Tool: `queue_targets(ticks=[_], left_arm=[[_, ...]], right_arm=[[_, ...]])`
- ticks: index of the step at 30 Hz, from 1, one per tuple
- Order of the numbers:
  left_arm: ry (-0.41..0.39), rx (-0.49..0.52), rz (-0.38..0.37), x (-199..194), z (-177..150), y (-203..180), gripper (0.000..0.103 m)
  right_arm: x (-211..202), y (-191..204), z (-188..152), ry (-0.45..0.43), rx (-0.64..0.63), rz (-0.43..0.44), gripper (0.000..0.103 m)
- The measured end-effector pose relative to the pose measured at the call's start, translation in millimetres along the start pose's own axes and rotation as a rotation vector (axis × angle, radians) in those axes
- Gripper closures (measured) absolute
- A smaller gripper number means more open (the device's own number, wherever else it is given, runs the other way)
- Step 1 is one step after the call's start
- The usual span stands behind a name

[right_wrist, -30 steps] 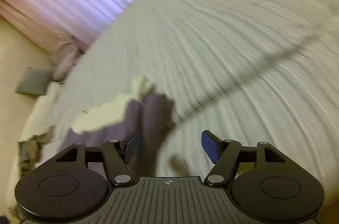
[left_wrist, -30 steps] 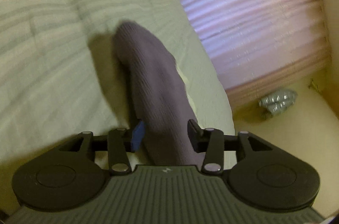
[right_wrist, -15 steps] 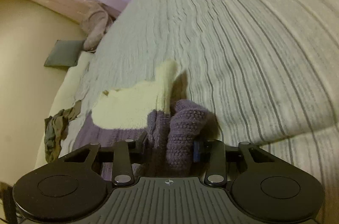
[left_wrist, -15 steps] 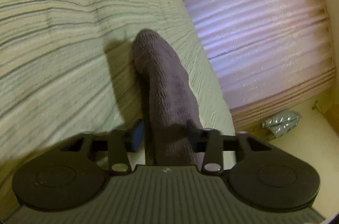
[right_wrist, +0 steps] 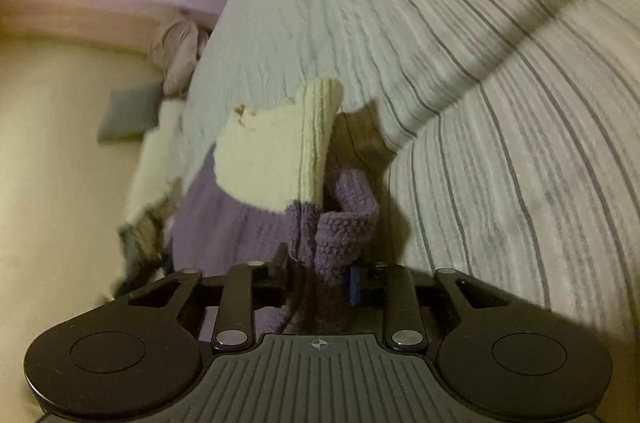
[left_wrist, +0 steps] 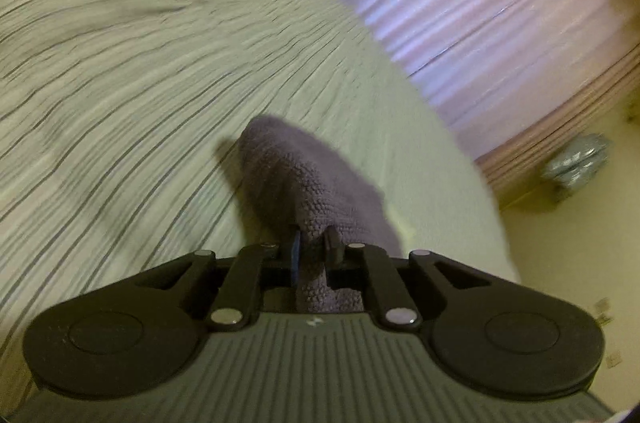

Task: Fold clothes
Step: 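Fold the held edge lengthwise over the cardigan with both grippers and release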

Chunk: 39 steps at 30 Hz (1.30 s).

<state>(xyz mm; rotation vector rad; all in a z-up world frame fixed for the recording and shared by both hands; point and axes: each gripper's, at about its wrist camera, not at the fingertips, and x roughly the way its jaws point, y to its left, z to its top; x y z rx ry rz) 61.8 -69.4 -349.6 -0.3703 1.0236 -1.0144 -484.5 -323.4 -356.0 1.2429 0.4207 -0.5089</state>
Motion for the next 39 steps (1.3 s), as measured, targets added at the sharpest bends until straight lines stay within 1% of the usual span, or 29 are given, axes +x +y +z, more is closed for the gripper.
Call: queue_targets(ticks=[1,2,3,5,7,11,12,13,15,17,18,19,20,21,22,24,25,29,31,32,33,34,35,36,37,38,39], left_arm=[[-0.014,0.026,0.026,-9.2,-8.4,-1.8,0.09],[-0.027,0.044,0.045,-19.6,-17.4,-2.6,0.09],[-0.038,0.048,0.052,-30.3,-27.8,-4.4,0.09],[-0.059,0.047,0.057,-52.8,-50.6,-9.7,0.09],[-0.059,0.109,0.04,-68.2,-69.6,-29.5,0.09],[-0.04,0.255,-0.004,-84.2,-110.9,-78.8,0.09],[-0.019,0.28,-0.011,-81.2,-120.4,-87.1,0.088],[0.013,0.308,-0.01,-75.8,-131.3,-94.7,0.086],[0.13,0.361,0.038,-61.3,-155.1,-105.5,0.086],[0.163,0.386,0.046,-65.9,-173.2,-110.6,0.086],[0.172,0.397,0.044,-69.9,-181.5,-112.7,0.086],[0.182,0.4,0.046,-75.7,-185.8,-114.4,0.086],[0.19,0.395,0.055,-82.6,-185.4,-116.0,0.086],[0.176,0.401,0.067,-88.3,-181.7,-119.9,0.086],[0.149,0.415,0.08,-93.3,-176.7,-125.0,0.086],[0.094,0.443,0.105,-103.3,-166.9,-135.3,0.086],[0.075,0.45,0.115,-100.9,-163.5,-139.9,0.086],[0.012,0.452,0.157,-72.5,-154.0,-155.8,0.086],[-0.041,0.434,0.192,-57.9,-149.6,-159.3,0.091],[-0.068,0.425,0.209,-50.6,-147.3,-161.0,0.091],[-0.095,0.415,0.226,-43.4,-145.1,-162.8,0.091],[-0.117,0.442,0.251,-36.8,-141.5,-167.4,0.091],[-0.098,0.492,0.29,-28.9,-137.1,-172.6,0.091],[-0.027,0.518,0.334,-19.5,-134.5,-175.9,0.091],[0.061,0.529,0.377,-9.9,-133.1,-178.4,0.091],[0.108,0.527,0.401,-5.9,-133.9,-180.8,0.091],[0.136,0.528,0.417,-5.5,-136.1,-184.4,0.091]], right_arm=[[-2.7,3.3,-5.3,0.005,-0.009,-0.006,0.052],[-6.3,7.4,-9.5,0.002,-0.023,-0.018,0.048],[-14.6,15.2,-8.1,-0.041,-0.066,-0.057,0.042],[-28.6,30.3,-5.5,-0.133,-0.164,-0.145,0.042],[-39.9,43.6,-4.5,-0.219,-0.262,-0.217,0.042],[-26.2,62.1,-16.2,-0.206,-0.421,-0.198,0.042],[-22.2,65.6,-19.3,-0.201,-0.455,-0.201,0.042],[-14.8,63.1,-23.3,-0.192,-0.456,-0.243,0.042],[0.0,58.0,-31.4,-0.174,-0.457,-0.329,0.042],[12.6,53.5,-39.4,-0.159,-0.455,-0.407,0.042],[6.5,54.6,-42.5,-0.172,-0.436,-0.403,0.042],[-0.1,56.0,-46.0,-0.185,-0.422,-0.401,0.042],[-8.1,59.1,-50.9,-0.194,-0.438,-0.416,0.042],[-13.0,63.1,-54.4,-0.203,-0.459,-0.445,0.042],[-13.3,70.4,-57.1,-0.214,-0.478,-0.455,0.042],[-21.6,73.8,-54.7,-0.239,-0.506,-0.404,0.042],[-23.7,76.0,-52.7,-0.248,-0.525,-0.378,0.042],[14.6,93.5,-27.2,-0.203,-0.708,-0.265,0.042],[33.6,101.8,-14.8,-0.176,-0.793,-0.214,0.042],[41.8,102.7,-10.8,-0.138,-0.803,-0.234,0.042],[50.1,103.6,-6.7,-0.1,-0.812,-0.254,0.047],[58.3,104.5,-2.6,-0.062,-0.822,-0.274,0.051],[66.6,105.4,1.5,-0.024,-0.831,-0.294,0.051],[74.8,106.3,5.6,0.014,-0.84,-0.314,0.051],[83.1,107.2,9.6,0.052,-0.849,-0.334,0.051],[91.3,108.1,13.7,0.09,-0.857,-0.354,0.051],[99.6,109.0,17.8,0.129,-0.865,-0.374,0.051]])
